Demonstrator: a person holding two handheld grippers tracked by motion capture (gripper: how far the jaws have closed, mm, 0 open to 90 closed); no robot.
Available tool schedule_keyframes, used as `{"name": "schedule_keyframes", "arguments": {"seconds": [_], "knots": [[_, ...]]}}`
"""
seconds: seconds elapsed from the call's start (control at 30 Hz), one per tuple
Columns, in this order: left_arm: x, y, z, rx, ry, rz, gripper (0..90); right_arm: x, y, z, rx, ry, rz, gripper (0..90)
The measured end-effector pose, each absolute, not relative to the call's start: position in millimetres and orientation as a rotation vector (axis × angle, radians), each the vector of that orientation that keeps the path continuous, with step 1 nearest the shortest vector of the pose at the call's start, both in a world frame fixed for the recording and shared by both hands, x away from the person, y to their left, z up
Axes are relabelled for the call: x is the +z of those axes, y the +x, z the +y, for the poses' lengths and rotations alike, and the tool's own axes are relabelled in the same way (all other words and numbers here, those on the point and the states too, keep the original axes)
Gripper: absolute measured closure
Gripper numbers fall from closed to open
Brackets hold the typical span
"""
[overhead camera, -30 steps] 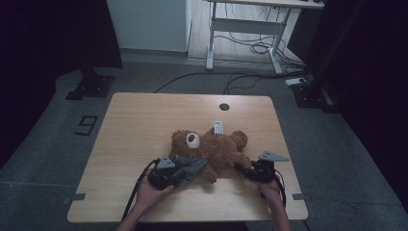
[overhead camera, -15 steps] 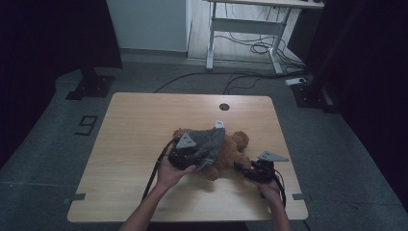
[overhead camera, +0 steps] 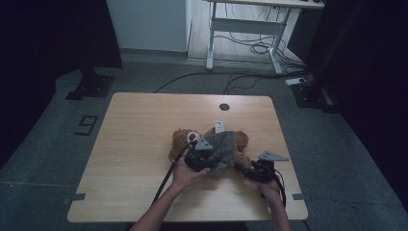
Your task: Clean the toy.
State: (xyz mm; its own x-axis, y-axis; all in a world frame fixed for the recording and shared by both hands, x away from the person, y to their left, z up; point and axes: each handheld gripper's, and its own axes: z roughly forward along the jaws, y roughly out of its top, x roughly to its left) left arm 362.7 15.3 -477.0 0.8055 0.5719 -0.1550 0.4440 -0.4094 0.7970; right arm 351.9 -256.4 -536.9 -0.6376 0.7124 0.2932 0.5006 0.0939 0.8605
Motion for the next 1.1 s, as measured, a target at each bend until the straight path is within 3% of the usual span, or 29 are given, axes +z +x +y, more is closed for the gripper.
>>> {"name": "schedule_keyframes", "arguments": {"seconds": [0.33, 0.43, 0.7, 1.1], "knots": [[-481, 361, 17, 0.158, 2.086, 0.745, 76.0, -534, 343, -263, 1.563, 1.237, 2.17, 43.7], [-483, 360, 18, 0.155, 2.079, 0.748, 76.2, -534, 339, -268, 1.587, 1.24, 2.18, 45.4], [-486, 353, 14, 0.166, 2.086, 0.731, 77.5, -532, 339, -268, 1.599, 1.253, 2.185, 59.8], [-518, 339, -17, 0.131, 2.212, 0.69, 77.1, -532, 342, -271, 1.639, 1.308, 2.175, 62.2]]}}
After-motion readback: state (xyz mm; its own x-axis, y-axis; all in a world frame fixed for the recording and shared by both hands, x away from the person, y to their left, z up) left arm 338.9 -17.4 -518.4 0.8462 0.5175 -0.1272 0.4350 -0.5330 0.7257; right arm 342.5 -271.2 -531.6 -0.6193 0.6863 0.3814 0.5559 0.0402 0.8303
